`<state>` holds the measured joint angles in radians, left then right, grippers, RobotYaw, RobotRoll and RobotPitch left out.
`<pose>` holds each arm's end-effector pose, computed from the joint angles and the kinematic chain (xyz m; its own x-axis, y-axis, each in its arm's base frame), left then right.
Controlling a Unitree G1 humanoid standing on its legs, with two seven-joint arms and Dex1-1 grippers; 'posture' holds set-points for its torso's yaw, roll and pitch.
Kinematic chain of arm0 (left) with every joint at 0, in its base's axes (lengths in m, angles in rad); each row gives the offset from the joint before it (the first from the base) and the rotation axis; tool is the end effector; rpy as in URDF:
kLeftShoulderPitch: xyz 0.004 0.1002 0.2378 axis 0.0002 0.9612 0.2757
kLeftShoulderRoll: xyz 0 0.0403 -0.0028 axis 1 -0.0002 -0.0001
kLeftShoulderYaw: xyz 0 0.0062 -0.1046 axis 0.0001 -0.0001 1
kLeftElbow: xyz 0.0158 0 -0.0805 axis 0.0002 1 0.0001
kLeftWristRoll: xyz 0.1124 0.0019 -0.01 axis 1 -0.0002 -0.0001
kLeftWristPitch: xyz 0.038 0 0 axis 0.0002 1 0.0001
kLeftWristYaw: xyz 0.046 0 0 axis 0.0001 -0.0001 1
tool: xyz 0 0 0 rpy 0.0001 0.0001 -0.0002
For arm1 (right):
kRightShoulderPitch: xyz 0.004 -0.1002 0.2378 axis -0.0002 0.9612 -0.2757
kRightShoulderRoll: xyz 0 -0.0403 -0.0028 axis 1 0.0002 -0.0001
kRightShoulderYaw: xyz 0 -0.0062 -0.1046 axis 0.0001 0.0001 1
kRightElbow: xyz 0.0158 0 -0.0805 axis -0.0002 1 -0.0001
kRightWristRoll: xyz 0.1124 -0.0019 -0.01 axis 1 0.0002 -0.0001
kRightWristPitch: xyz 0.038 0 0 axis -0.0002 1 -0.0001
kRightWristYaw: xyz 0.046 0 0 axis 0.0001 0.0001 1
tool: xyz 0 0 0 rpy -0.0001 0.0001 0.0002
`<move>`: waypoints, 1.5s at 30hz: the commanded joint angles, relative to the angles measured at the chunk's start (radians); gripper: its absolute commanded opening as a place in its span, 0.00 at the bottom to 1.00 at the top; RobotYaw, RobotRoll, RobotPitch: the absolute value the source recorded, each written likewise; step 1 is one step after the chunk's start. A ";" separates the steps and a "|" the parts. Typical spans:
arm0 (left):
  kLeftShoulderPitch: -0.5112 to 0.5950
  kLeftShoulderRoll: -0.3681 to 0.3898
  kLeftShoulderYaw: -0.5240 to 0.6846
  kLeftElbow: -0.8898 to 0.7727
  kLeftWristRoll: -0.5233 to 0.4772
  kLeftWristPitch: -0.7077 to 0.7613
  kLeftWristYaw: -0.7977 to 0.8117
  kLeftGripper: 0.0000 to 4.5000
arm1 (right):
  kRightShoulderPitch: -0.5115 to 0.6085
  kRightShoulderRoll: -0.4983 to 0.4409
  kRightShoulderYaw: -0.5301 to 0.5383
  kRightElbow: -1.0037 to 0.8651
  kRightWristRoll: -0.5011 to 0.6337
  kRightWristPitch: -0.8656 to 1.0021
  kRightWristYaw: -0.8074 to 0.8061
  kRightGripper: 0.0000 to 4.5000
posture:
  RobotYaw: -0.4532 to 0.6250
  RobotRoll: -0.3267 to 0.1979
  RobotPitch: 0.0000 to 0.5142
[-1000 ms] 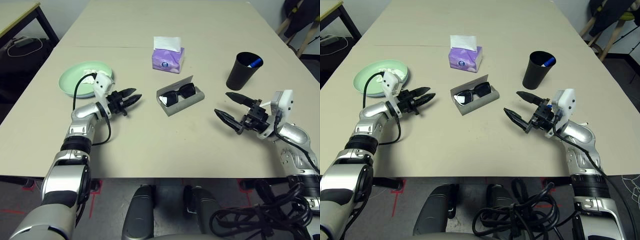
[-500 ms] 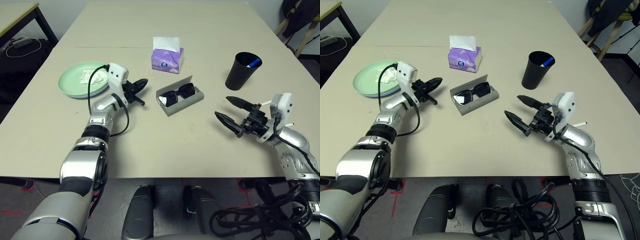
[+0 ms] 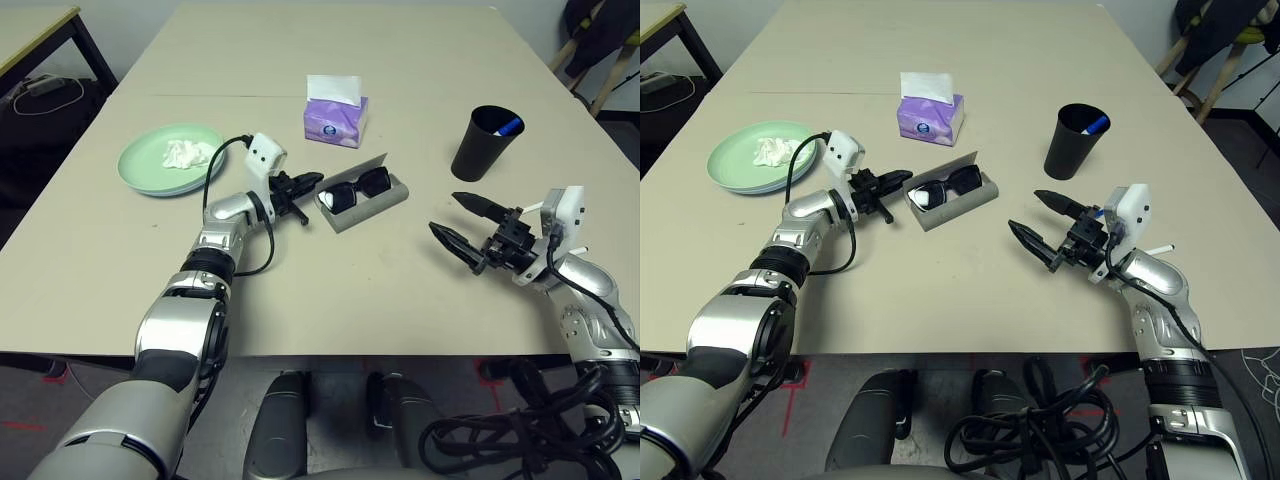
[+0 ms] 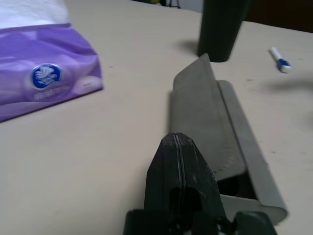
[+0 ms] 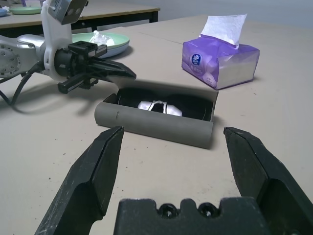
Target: Organize and tidy the items on the table.
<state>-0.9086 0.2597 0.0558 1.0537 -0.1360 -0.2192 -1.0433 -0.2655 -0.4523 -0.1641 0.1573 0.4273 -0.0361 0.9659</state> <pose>0.3638 0.1833 0.1175 0.5344 -0.8445 -0.0358 0.8416 0.5278 0.1144 0.2617 -0.2599 0.1114 0.6642 0.7337 0.1432 -0.7156 0.6794 -0.1623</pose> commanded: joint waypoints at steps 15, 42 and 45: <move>0.170 0.030 -0.150 -0.234 0.055 0.074 -0.129 0.01 | -0.009 -0.007 -0.002 0.012 0.005 -0.004 0.002 1.00 | 0.48 0.62 0.20; 0.240 0.088 -0.201 -0.630 -0.107 0.183 -0.307 1.00 | -0.093 -0.143 0.096 0.069 -0.118 0.105 0.047 1.00 | 0.49 0.62 0.21; 0.248 0.095 -0.225 -0.628 -0.104 0.173 -0.327 1.00 | -0.168 -0.258 0.182 0.168 -0.234 0.025 0.146 1.00 | 0.48 0.62 0.22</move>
<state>-0.6747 0.3495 -0.1437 0.4419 -0.2560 -0.0320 -1.3523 -0.4075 -0.6738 -0.0096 0.2819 0.2473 0.0257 1.0610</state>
